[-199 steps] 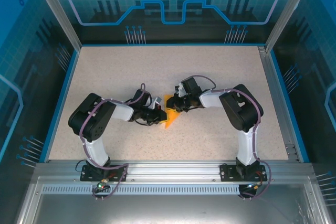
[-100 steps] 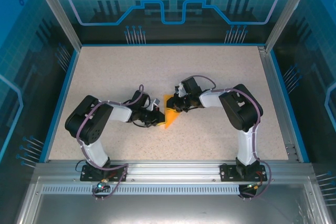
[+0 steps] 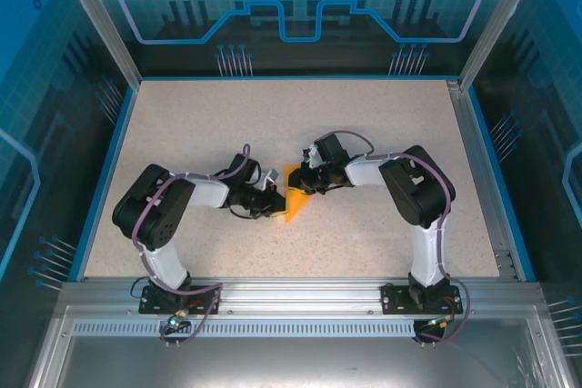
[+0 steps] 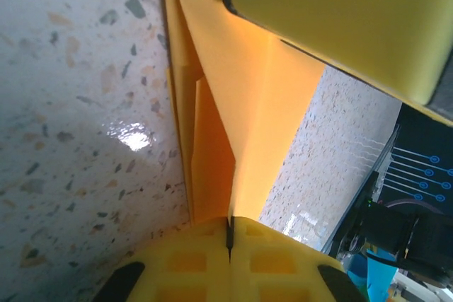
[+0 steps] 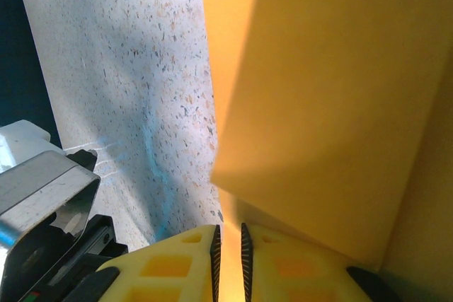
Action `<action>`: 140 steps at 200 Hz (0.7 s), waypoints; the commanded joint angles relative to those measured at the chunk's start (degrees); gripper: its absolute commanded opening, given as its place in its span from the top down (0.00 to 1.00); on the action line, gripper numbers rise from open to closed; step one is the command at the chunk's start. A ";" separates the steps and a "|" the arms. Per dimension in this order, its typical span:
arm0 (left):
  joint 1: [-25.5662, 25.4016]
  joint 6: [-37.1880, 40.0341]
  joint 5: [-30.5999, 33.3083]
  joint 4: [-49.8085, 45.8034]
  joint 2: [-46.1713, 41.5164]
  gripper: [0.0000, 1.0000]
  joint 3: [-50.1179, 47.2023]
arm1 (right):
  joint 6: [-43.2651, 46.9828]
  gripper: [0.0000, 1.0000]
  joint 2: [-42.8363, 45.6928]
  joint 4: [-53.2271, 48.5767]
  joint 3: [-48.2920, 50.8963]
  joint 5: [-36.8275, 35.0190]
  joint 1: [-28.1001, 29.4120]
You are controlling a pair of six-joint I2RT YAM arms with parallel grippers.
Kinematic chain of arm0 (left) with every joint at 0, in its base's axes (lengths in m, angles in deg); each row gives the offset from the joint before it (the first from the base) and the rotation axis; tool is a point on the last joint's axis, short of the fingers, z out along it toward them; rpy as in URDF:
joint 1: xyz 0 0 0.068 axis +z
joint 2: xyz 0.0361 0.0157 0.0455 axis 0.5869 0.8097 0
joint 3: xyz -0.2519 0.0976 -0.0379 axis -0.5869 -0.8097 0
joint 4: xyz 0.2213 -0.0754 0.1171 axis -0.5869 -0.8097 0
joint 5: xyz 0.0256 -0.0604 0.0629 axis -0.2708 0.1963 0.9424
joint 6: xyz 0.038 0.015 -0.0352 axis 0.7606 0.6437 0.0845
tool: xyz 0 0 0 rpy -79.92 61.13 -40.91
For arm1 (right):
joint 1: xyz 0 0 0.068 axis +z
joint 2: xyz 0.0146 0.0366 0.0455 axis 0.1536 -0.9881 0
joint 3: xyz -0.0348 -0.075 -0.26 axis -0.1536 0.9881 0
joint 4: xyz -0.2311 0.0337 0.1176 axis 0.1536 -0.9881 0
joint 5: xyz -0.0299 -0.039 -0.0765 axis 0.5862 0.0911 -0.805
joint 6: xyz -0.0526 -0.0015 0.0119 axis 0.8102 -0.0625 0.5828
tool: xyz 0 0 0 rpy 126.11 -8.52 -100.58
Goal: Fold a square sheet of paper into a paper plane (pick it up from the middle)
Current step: Fourth fold the wing at the center of the table.
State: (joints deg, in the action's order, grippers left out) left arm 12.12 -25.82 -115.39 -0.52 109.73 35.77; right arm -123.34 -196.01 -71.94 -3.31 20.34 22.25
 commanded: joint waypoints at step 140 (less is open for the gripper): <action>0.29 -5.81 3.92 -6.12 -14.01 0.79 -5.74 | 1.47 0.83 -3.50 -6.59 1.55 -5.68 -0.77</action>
State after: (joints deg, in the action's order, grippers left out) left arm 12.14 -27.67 -113.65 -7.34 97.58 30.50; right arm -123.30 -196.14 -72.33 -3.31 20.88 22.30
